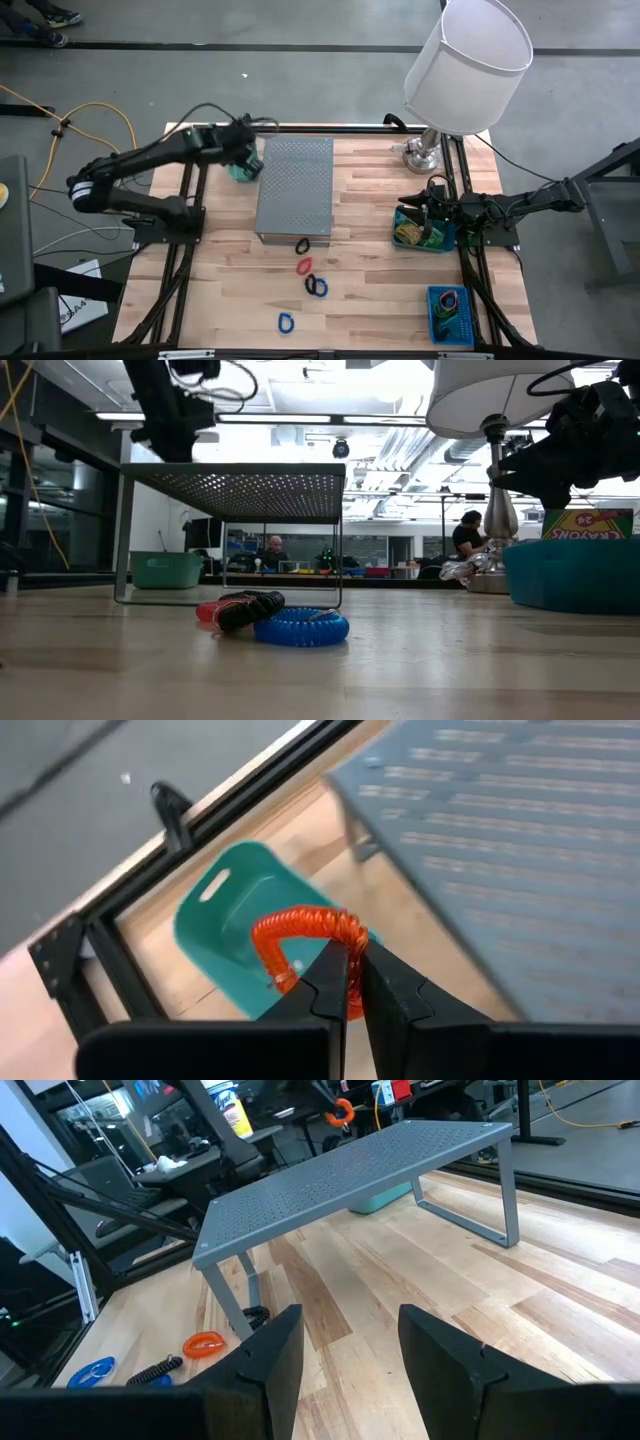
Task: Pick & Place Office Desk Supplies
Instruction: Put the left orange spring keychain into the dark green bin
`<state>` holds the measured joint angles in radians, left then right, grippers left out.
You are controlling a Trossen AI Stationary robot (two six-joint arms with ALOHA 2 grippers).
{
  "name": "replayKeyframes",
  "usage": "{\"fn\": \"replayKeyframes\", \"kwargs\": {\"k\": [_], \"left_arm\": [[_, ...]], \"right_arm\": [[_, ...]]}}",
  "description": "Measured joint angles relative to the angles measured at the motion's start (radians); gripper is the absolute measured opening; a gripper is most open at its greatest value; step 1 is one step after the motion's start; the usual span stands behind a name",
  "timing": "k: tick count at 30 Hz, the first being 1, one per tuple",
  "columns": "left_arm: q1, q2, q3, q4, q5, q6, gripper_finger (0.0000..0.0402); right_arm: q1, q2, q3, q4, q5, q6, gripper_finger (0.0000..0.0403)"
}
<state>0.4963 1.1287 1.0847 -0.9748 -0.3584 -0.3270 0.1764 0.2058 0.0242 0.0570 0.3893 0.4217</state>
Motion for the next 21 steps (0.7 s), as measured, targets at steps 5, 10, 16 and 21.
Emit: {"fn": "replayKeyframes", "kwargs": {"k": [5,10,16,21], "left_arm": [[0.181,0.056,-0.003,0.022,0.126,0.085,0.001],[0.272,0.169,-0.003,0.081,0.219,0.172,0.001],[0.307,0.29,-0.003,0.114,0.23,0.182,0.001],[0.321,0.328,-0.003,0.116,0.233,0.173,0.001]], "right_arm": [[0.0,0.0,0.0,0.0,0.0,0.0,0.0153],[0.0,0.0,0.0,0.0,0.0,0.0,0.0153],[0.0,0.0,0.0,0.0,0.0,0.0,0.0153],[0.0,0.0,0.0,0.0,0.0,0.0,0.0153]]}}
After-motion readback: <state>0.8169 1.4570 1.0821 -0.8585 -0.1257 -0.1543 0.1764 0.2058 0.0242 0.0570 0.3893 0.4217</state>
